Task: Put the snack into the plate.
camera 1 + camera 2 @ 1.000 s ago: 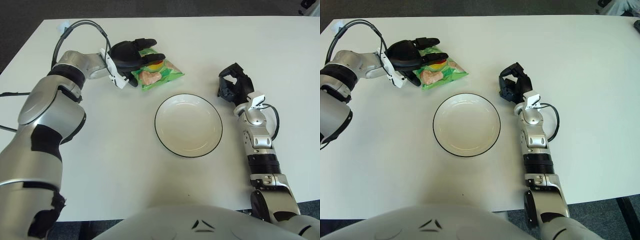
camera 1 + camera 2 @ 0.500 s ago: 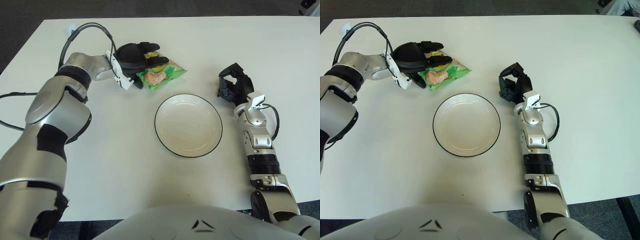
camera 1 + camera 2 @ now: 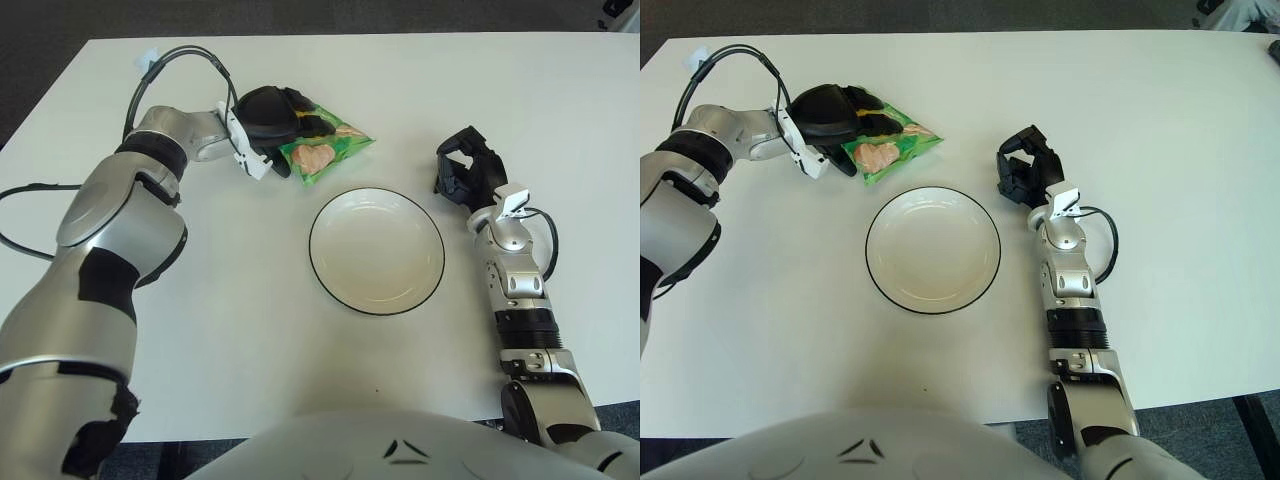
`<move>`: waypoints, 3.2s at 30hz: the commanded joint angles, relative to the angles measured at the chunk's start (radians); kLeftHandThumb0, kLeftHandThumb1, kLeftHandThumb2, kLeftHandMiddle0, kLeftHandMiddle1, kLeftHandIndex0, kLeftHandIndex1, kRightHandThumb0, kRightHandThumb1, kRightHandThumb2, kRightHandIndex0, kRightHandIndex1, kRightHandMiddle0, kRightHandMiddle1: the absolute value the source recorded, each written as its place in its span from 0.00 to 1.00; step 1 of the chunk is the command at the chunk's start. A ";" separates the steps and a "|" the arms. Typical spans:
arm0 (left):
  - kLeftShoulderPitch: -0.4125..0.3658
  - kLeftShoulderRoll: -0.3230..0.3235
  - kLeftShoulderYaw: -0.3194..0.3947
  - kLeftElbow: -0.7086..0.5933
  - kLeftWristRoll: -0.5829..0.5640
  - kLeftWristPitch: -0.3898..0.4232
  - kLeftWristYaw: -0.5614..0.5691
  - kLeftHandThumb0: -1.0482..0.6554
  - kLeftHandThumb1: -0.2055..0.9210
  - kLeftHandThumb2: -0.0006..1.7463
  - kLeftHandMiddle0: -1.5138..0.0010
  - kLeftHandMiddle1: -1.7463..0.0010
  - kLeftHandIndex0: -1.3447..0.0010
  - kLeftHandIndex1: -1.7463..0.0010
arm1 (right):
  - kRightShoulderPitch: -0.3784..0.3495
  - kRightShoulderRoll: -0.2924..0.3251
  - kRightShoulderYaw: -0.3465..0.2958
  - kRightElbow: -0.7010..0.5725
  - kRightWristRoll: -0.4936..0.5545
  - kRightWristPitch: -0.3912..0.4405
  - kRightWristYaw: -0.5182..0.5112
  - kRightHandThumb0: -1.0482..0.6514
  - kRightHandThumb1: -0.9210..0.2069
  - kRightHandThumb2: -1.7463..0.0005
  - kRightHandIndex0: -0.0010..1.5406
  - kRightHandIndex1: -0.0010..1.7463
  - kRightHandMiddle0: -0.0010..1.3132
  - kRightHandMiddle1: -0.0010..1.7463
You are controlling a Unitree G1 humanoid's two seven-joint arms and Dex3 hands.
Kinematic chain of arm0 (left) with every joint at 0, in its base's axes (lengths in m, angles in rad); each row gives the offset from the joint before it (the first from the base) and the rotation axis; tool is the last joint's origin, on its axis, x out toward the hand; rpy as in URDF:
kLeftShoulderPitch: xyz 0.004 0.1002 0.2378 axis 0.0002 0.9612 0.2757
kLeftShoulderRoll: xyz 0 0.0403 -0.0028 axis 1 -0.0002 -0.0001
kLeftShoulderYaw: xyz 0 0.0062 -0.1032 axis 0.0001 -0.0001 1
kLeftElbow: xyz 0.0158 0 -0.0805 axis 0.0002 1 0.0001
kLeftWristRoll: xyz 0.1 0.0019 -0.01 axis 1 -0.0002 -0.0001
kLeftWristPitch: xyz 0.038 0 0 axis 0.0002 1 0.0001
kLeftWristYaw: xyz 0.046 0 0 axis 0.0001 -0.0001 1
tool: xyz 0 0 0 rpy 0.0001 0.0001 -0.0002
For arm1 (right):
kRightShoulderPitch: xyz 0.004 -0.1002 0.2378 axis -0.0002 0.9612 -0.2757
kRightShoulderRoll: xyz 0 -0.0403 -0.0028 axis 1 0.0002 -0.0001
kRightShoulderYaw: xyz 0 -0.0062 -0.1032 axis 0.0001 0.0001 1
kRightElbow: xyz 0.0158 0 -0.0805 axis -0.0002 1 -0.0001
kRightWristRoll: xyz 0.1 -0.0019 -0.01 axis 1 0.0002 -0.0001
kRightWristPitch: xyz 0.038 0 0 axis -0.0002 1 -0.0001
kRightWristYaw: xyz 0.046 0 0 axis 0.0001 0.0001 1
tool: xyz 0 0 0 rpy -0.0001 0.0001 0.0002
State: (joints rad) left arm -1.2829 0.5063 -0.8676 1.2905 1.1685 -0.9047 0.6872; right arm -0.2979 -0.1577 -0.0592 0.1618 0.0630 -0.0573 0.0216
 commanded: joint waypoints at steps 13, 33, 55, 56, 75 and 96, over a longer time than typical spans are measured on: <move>0.070 -0.007 -0.052 0.010 0.026 0.175 0.099 0.61 0.64 0.54 0.59 0.22 0.72 0.01 | 0.164 0.036 0.025 0.092 -0.004 0.063 0.022 0.39 0.19 0.54 0.59 1.00 0.26 1.00; 0.106 0.106 0.063 -0.106 -0.069 0.079 0.398 0.86 0.63 0.61 0.69 0.00 0.59 0.00 | 0.164 0.021 0.030 0.091 -0.010 0.068 0.042 0.39 0.20 0.53 0.59 1.00 0.26 1.00; 0.182 0.301 0.117 -0.681 0.043 -0.062 0.755 0.86 0.61 0.62 0.68 0.00 0.57 0.00 | 0.162 0.008 0.030 0.105 -0.017 0.053 0.051 0.39 0.20 0.53 0.58 1.00 0.26 1.00; 0.206 0.317 0.125 -0.714 0.045 -0.086 0.776 0.86 0.61 0.62 0.68 0.00 0.56 0.00 | 0.162 0.007 0.030 0.106 -0.017 0.052 0.052 0.39 0.20 0.53 0.58 1.00 0.26 1.00; 0.233 0.261 0.168 -0.809 0.107 -0.151 0.643 0.86 0.62 0.59 0.65 0.05 0.56 0.00 | 0.159 0.004 0.039 0.113 -0.019 0.041 0.049 0.39 0.20 0.53 0.57 1.00 0.26 1.00; 0.380 0.136 0.225 -0.931 -0.013 -0.140 0.389 0.86 0.59 0.57 0.59 0.11 0.50 0.00 | 0.159 0.011 0.046 0.113 -0.022 0.039 0.043 0.39 0.19 0.54 0.57 1.00 0.26 1.00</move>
State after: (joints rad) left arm -0.9001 0.6601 -0.6681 0.3533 1.1890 -1.0180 1.1175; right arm -0.2904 -0.1833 -0.0403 0.1604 0.0631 -0.0715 0.0613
